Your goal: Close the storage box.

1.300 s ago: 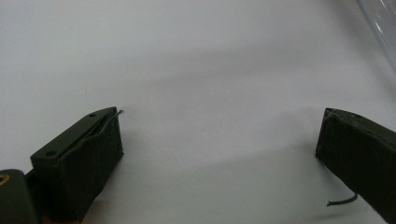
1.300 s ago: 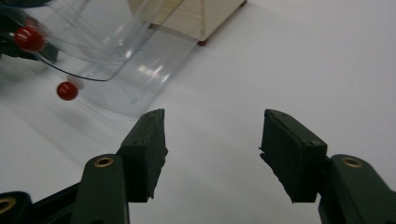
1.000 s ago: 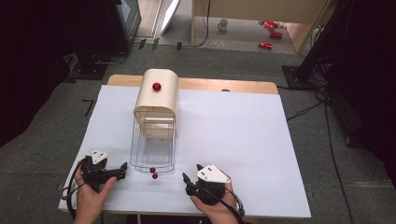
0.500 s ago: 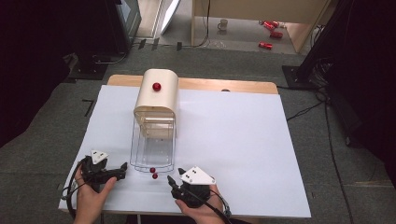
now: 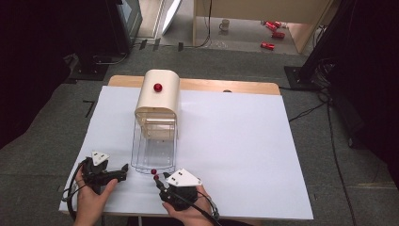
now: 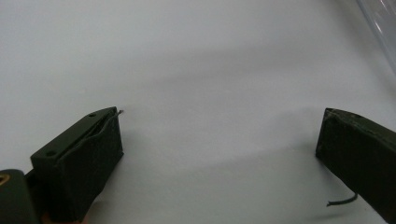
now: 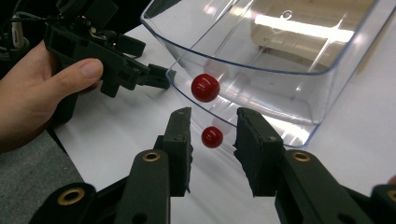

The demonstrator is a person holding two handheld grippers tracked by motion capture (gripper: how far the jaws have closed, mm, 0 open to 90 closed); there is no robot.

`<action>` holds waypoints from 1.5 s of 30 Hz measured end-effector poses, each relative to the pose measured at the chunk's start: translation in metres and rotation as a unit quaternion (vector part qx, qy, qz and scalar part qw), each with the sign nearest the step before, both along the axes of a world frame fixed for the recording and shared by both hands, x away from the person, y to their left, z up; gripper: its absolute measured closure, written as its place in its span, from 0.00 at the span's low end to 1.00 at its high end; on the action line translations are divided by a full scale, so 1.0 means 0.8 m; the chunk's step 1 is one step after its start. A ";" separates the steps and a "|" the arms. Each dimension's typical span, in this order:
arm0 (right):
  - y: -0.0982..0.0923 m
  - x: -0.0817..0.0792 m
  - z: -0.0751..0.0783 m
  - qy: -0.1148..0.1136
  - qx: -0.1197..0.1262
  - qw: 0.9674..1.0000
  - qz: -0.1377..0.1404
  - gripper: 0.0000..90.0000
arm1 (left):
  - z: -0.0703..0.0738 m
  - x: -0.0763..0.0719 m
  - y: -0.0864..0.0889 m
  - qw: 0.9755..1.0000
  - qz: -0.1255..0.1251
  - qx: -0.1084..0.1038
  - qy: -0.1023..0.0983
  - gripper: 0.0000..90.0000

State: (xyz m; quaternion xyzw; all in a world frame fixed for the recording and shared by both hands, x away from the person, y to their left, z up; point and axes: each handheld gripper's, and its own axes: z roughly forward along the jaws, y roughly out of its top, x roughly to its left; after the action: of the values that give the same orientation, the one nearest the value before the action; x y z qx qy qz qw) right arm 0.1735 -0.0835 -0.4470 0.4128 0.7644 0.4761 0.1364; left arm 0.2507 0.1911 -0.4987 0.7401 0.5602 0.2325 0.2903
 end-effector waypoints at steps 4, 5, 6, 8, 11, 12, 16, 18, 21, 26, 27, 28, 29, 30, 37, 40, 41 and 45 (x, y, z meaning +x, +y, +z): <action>0.012 0.003 -0.003 -0.003 -0.020 1.000 -0.024 0.77 | 0.000 0.000 0.000 1.000 0.000 0.000 0.000 0.00; 0.012 0.003 -0.003 -0.003 -0.020 1.000 -0.024 0.77 | 0.000 0.000 0.000 1.000 0.000 0.000 0.000 0.00; 0.015 0.003 -0.004 -0.002 -0.021 0.999 -0.027 0.77 | 0.000 0.000 0.000 1.000 0.000 0.000 0.000 0.00; 0.022 0.003 -0.007 -0.002 -0.021 0.999 -0.031 0.78 | 0.000 0.000 0.000 1.000 0.000 0.000 0.000 0.00; 0.028 0.003 -0.009 0.004 -0.010 0.999 -0.036 0.80 | 0.000 0.000 0.000 1.000 0.000 0.000 0.000 0.00; 0.028 0.003 -0.009 0.004 -0.010 0.999 -0.036 0.80 | 0.000 0.000 0.000 1.000 0.000 0.000 0.000 0.00; 0.033 0.004 -0.009 0.001 -0.009 0.999 -0.048 0.83 | 0.000 0.000 0.000 1.000 0.000 0.000 0.000 0.00; 0.035 0.004 -0.009 0.002 -0.006 0.998 -0.055 0.84 | 0.000 0.000 0.000 1.000 0.000 0.000 0.000 0.00; 0.037 0.005 -0.009 0.002 -0.007 0.998 -0.057 0.84 | 0.000 0.000 0.000 1.000 0.000 0.000 0.000 0.00; 0.038 0.004 -0.004 0.000 -0.012 0.998 -0.056 0.85 | 0.000 0.000 0.000 1.000 0.000 0.000 0.000 0.00; 0.038 0.004 -0.003 0.000 -0.012 0.998 -0.055 0.85 | 0.000 0.000 0.000 1.000 0.000 0.000 0.000 0.00; 0.039 0.004 -0.002 0.000 -0.012 0.998 -0.053 0.85 | 0.000 0.000 0.000 1.000 0.000 0.000 0.000 0.00; 0.039 0.004 0.001 0.001 -0.011 0.999 -0.052 0.85 | 0.000 0.000 0.000 1.000 0.000 0.000 0.000 0.00; 0.039 0.004 0.001 0.001 -0.011 0.999 -0.052 0.85 | 0.000 0.000 0.000 1.000 0.000 0.000 0.000 0.00; 0.037 0.004 0.018 -0.005 -0.006 0.999 -0.049 0.86 | 0.000 0.000 0.000 1.000 -0.001 0.000 0.001 0.00; 0.037 0.008 0.022 -0.005 -0.007 0.999 -0.049 0.86 | 0.000 0.000 0.000 1.000 0.000 0.000 0.000 0.00; 0.037 0.008 0.022 -0.005 -0.007 0.999 -0.049 0.86 | 0.000 0.000 0.000 1.000 0.000 0.000 0.000 0.00; 0.038 0.015 0.028 -0.005 -0.008 0.999 -0.053 0.86 | 0.000 0.000 0.000 1.000 -0.001 0.001 0.000 0.00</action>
State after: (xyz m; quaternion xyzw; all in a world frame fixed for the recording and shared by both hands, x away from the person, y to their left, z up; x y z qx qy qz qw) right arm 0.1858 -0.0532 -0.4248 0.4488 0.7449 0.4639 0.1688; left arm 0.2507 0.1914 -0.4986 0.7410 0.5594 0.2326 0.2895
